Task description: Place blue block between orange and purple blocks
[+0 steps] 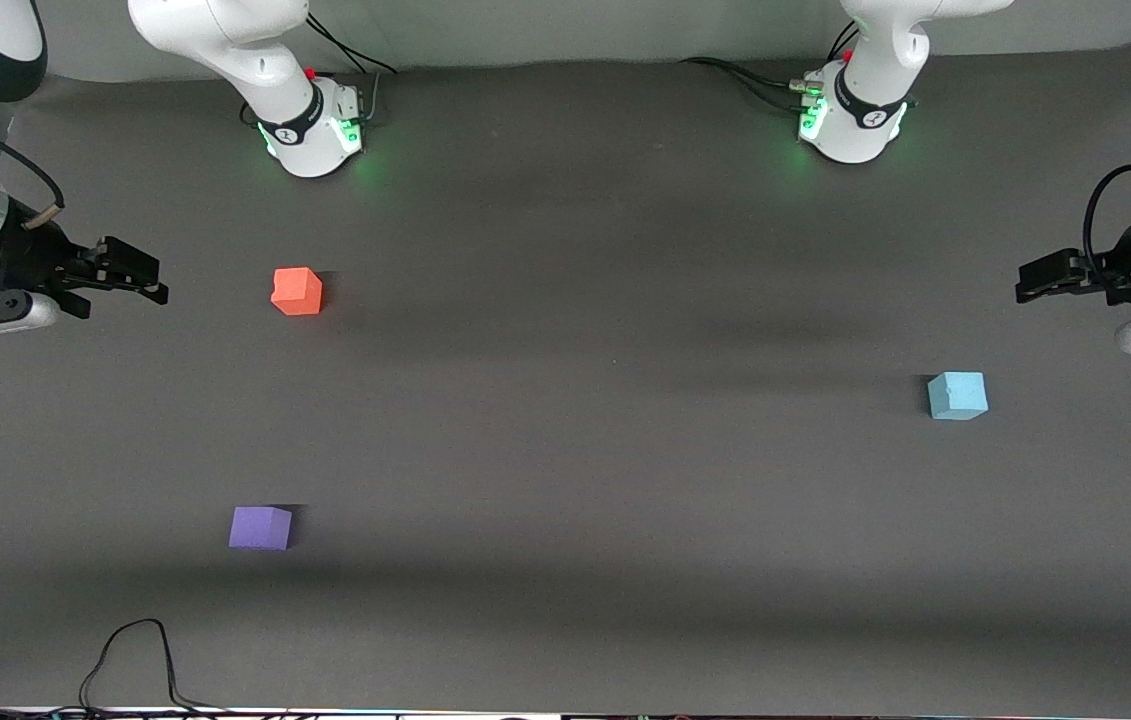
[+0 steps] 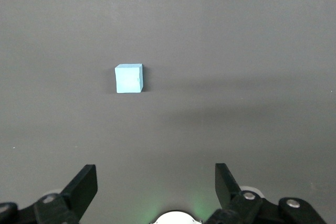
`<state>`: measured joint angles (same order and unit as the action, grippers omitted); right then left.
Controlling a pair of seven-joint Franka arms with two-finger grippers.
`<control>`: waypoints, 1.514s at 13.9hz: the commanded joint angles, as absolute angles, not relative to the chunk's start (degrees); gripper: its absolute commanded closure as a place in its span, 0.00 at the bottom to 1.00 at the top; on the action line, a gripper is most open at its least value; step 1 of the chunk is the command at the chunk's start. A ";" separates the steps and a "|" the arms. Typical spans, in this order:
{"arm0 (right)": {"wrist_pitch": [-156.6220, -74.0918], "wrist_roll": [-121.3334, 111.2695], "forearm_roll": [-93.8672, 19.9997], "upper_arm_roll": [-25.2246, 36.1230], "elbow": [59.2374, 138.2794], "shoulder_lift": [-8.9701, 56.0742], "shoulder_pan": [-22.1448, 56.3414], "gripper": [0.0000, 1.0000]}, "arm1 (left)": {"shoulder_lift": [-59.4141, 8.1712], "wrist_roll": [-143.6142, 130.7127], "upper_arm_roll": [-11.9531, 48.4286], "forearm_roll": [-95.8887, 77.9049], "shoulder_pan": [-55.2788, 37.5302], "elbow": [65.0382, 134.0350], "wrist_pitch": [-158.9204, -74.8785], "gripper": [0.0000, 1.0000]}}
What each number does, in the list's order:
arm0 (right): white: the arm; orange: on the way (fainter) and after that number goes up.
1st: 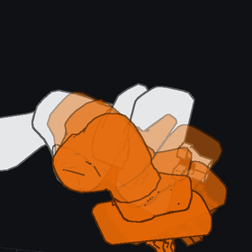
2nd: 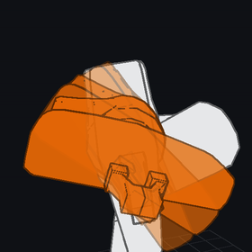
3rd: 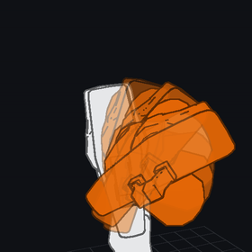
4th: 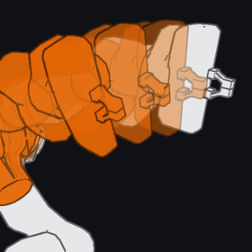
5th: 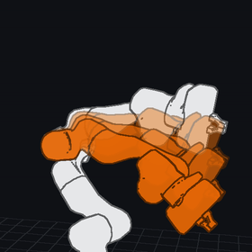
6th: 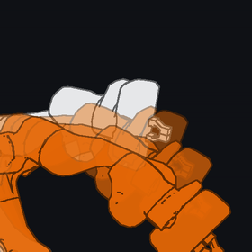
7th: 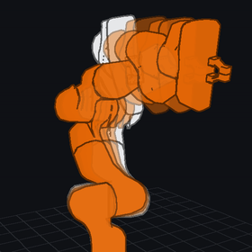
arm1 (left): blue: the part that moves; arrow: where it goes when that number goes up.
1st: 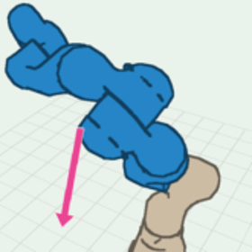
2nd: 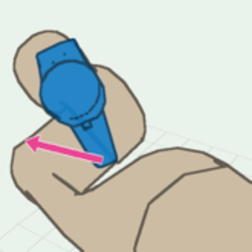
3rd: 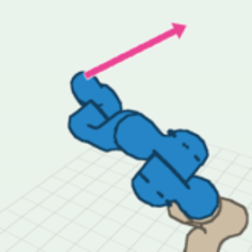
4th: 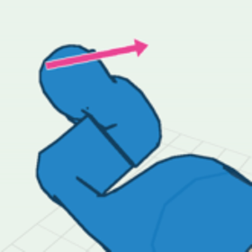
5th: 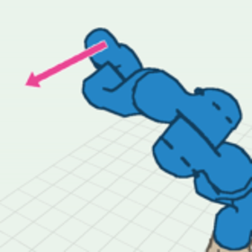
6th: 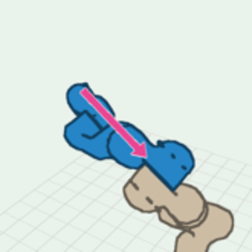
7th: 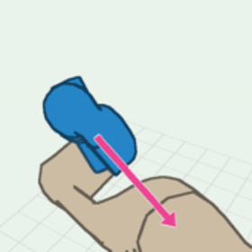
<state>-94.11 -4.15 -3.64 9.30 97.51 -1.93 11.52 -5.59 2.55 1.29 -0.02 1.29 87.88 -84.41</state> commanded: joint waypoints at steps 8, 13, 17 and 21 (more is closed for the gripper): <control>-93.43 -5.10 -3.08 9.76 97.29 -2.11 12.22 0.00 | -0.45 10.99 0.09 2.89 6.33 93.15 -85.86 0.00; -93.43 -5.10 -3.08 9.76 97.38 -2.11 12.22 0.00 | 2.03 13.10 0.09 3.60 7.03 99.23 -89.99 0.00; -93.43 -5.10 -3.08 9.76 97.38 -2.11 12.22 0.00 | -1.75 14.49 -0.09 3.60 7.12 105.18 -100.69 0.00; -93.43 -5.10 -3.08 9.76 97.38 -2.11 12.22 0.00 | -4.91 16.70 0.09 3.60 9.14 115.47 -115.63 0.00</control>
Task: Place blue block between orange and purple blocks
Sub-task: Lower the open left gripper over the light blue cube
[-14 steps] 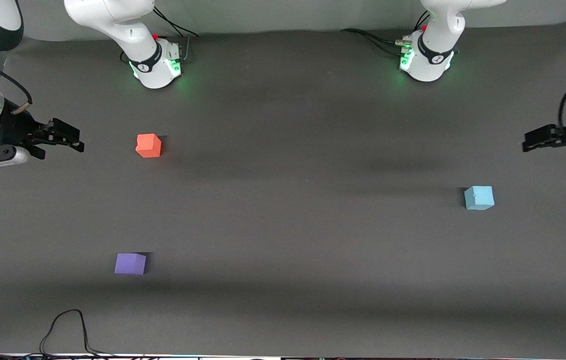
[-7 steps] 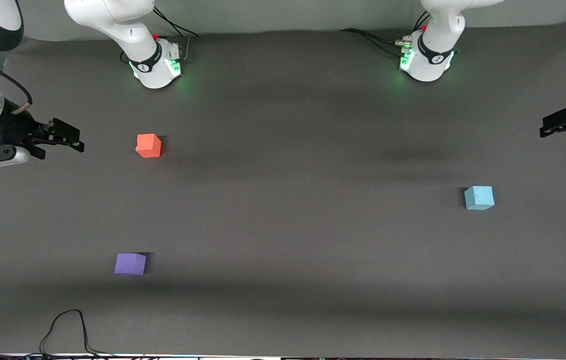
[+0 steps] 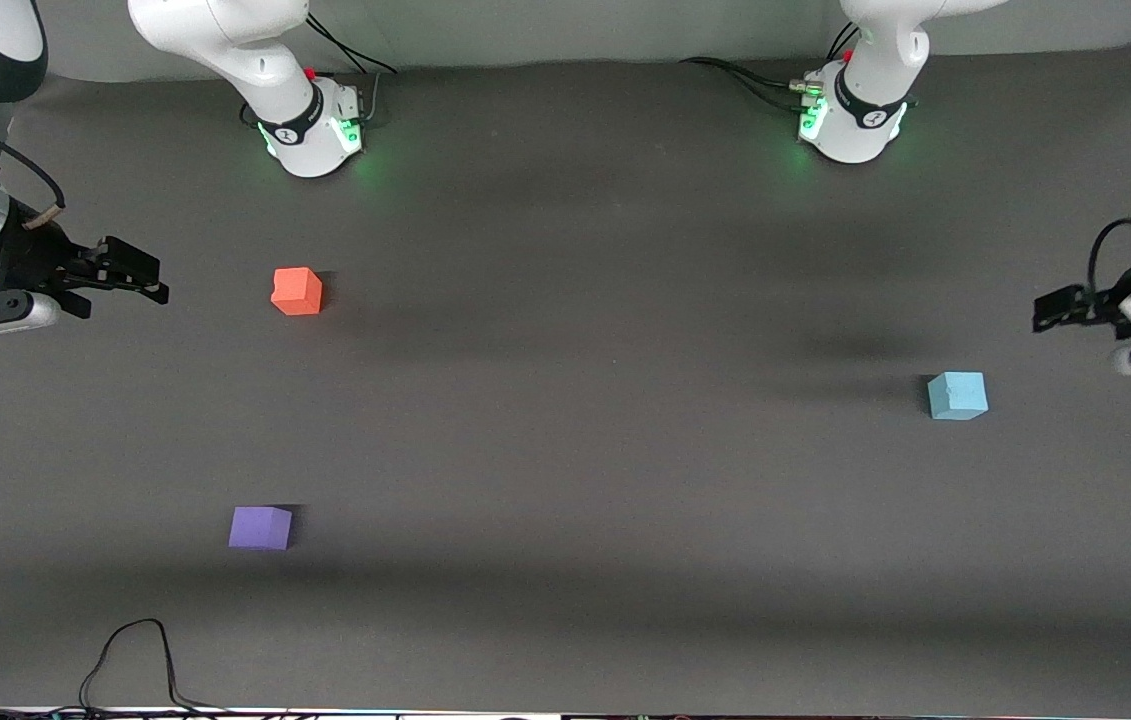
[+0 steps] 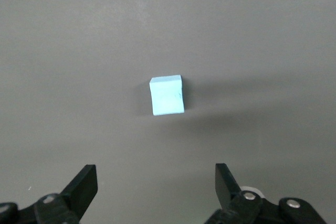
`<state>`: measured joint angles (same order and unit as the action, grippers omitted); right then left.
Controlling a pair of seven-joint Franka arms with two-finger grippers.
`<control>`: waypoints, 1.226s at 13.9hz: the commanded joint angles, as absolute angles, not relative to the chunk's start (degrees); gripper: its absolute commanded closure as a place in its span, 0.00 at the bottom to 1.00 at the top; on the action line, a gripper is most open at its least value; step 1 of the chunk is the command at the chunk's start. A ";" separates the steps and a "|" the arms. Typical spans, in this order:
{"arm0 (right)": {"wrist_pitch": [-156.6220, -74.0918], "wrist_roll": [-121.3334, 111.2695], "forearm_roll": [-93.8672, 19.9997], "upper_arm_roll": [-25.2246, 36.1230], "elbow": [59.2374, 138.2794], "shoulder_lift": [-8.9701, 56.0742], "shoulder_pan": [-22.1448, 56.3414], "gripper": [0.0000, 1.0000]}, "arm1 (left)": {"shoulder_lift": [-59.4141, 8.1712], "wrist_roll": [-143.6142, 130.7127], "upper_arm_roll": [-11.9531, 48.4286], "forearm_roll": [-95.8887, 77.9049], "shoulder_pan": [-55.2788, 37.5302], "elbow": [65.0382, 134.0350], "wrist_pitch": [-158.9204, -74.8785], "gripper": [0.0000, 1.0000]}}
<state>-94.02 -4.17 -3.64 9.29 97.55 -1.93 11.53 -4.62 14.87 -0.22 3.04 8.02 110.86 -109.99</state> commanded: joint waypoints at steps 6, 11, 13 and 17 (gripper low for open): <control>-93.43 -5.10 -3.08 9.84 97.91 -2.20 12.22 0.00 | -15.19 16.61 0.09 3.43 9.23 122.33 -137.51 0.00; -93.43 -5.10 -3.08 9.84 97.91 -2.20 12.22 0.00 | -21.17 16.09 0.09 2.81 9.05 122.87 -144.92 0.00; -93.43 -5.10 -3.08 9.84 97.91 -2.20 12.22 0.00 | -22.49 16.00 0.09 2.73 9.05 122.87 -146.07 0.00; -93.43 -5.10 -3.08 9.84 97.91 -2.20 12.22 0.00 | -23.11 14.24 0.09 1.58 9.05 122.87 -146.08 0.45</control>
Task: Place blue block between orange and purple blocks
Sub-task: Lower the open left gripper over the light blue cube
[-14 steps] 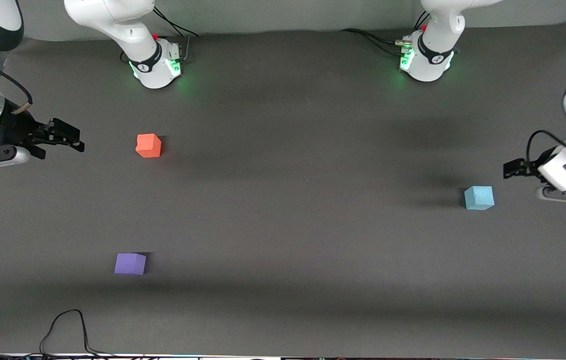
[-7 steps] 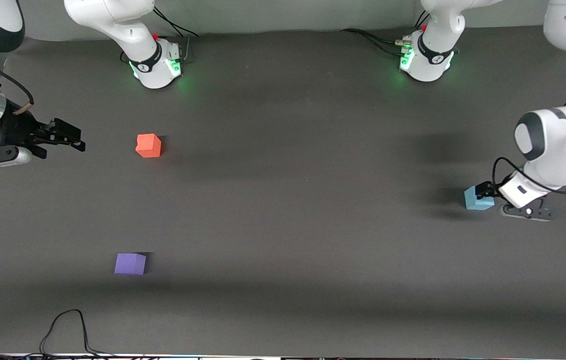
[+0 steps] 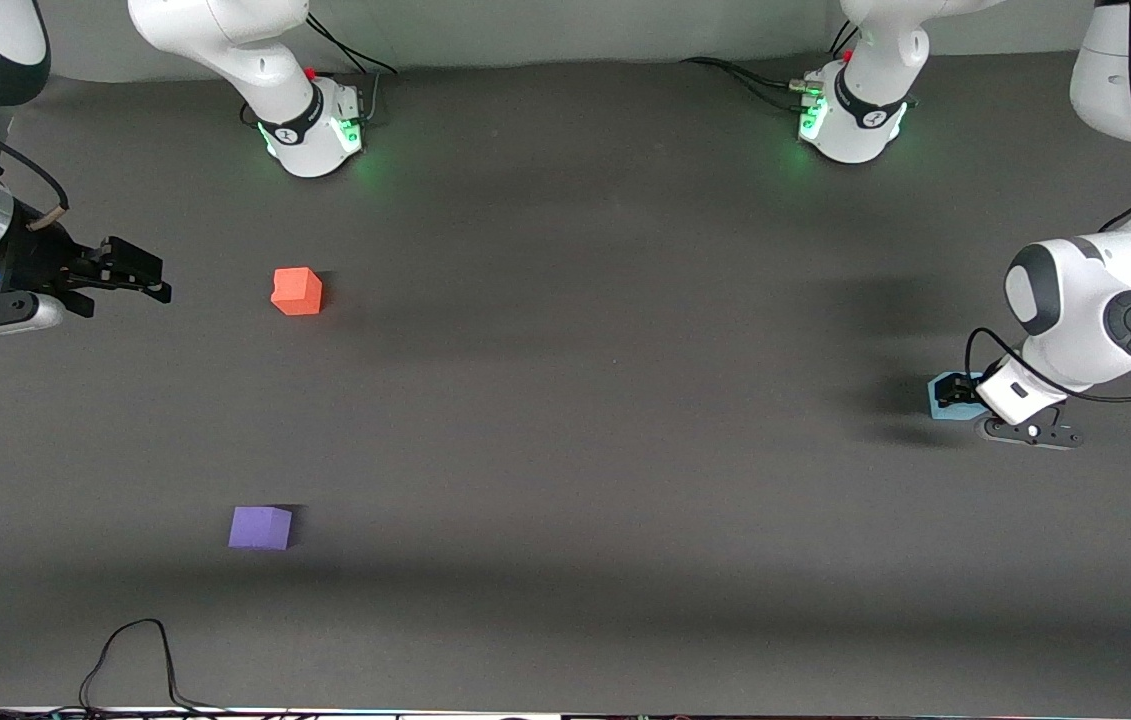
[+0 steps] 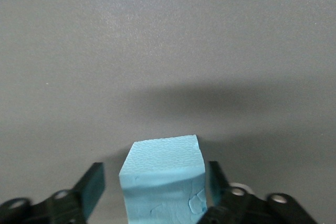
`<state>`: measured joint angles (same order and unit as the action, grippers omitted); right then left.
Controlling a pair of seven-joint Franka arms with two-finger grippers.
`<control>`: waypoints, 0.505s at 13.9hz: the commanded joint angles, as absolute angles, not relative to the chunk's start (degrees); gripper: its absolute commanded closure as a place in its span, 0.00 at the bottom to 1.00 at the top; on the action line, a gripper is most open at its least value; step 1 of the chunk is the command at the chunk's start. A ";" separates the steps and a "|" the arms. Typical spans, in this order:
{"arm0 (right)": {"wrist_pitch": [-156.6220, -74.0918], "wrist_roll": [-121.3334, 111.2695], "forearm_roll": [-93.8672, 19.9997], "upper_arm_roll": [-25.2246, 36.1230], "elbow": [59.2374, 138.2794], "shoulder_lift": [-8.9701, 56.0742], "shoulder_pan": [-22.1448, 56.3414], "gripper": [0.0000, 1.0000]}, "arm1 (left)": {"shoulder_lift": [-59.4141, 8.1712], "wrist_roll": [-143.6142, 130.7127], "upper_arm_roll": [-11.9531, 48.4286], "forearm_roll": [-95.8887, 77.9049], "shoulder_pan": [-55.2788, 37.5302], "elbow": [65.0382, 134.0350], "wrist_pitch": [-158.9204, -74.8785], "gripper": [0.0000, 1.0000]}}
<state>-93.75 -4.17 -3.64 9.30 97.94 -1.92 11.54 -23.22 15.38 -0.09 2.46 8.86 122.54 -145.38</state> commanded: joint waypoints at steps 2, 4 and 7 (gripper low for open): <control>-93.43 -5.18 -3.08 9.84 97.91 -2.20 12.22 0.00 | -23.12 12.58 0.09 1.41 9.05 122.87 -145.55 0.54; -93.43 -5.10 -3.08 9.84 97.91 -2.29 12.22 0.00 | -22.94 12.22 0.09 1.41 8.96 122.52 -145.02 0.54; -93.43 -5.19 -3.08 9.84 97.91 -2.29 12.22 0.00 | -22.41 12.22 0.09 1.41 9.14 122.26 -143.79 0.54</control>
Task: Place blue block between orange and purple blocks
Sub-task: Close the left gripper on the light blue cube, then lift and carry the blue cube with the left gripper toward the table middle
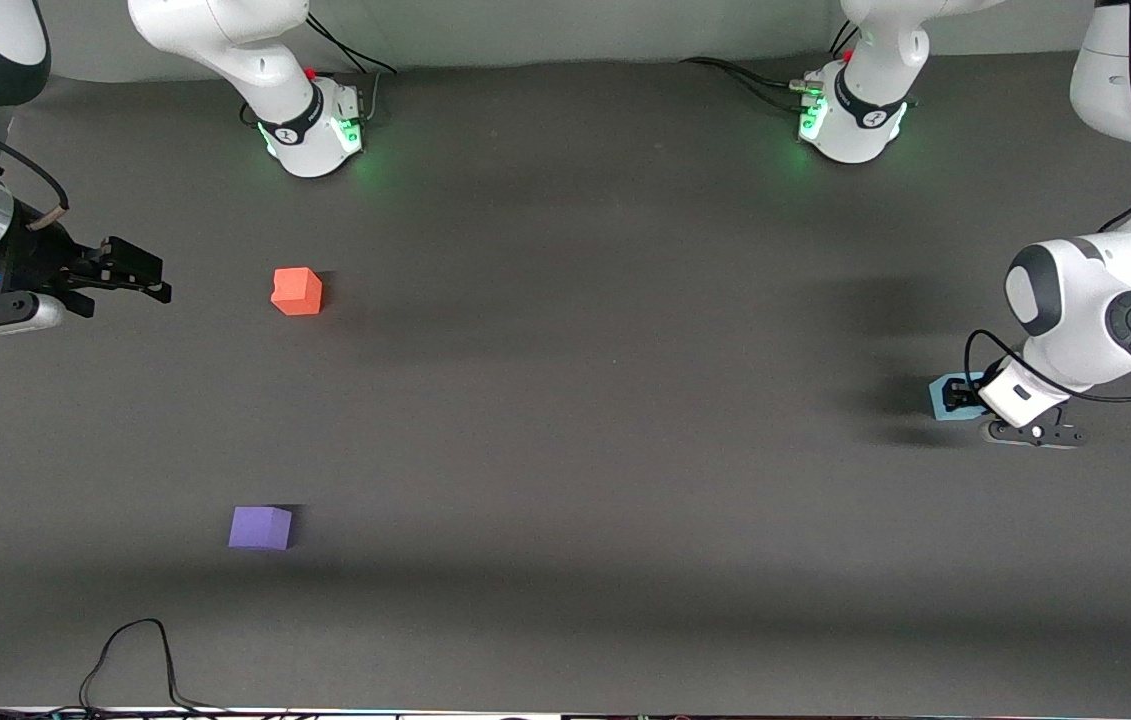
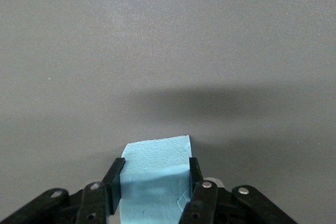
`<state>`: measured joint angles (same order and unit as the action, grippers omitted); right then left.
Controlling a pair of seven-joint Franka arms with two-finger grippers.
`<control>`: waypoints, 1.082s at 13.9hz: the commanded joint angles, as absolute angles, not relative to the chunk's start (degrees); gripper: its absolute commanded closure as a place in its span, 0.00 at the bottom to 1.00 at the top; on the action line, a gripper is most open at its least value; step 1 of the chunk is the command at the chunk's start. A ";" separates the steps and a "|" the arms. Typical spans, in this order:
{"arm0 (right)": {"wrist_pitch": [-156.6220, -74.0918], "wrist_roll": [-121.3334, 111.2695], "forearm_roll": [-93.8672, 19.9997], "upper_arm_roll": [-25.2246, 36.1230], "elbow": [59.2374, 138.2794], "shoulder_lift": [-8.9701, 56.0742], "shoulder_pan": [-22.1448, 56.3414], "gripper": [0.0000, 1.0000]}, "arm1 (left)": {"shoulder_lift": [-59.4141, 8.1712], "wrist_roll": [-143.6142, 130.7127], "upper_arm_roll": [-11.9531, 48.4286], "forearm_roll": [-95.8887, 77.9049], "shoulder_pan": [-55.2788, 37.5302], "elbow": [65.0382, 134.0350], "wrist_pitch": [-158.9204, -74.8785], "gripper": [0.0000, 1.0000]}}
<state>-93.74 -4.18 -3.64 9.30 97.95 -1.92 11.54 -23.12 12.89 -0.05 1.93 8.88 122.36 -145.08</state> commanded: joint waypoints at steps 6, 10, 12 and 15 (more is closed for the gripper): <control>-93.43 -5.19 -3.08 9.84 97.91 -2.29 12.22 0.00 | -19.52 13.18 -0.09 1.76 9.14 114.81 -131.18 0.54; -93.43 -5.19 -3.08 9.84 97.91 -2.29 12.22 0.00 | -16.53 11.61 0.70 1.58 8.09 100.85 -109.92 0.54; -93.43 -5.19 -3.08 9.84 97.91 -2.20 12.22 0.00 | -16.52 7.15 1.75 1.41 4.59 92.76 -99.02 0.54; -93.43 -5.19 -3.08 9.84 97.91 -2.28 12.22 0.00 | -16.61 -5.40 3.68 1.14 -3.66 86.41 -92.03 0.54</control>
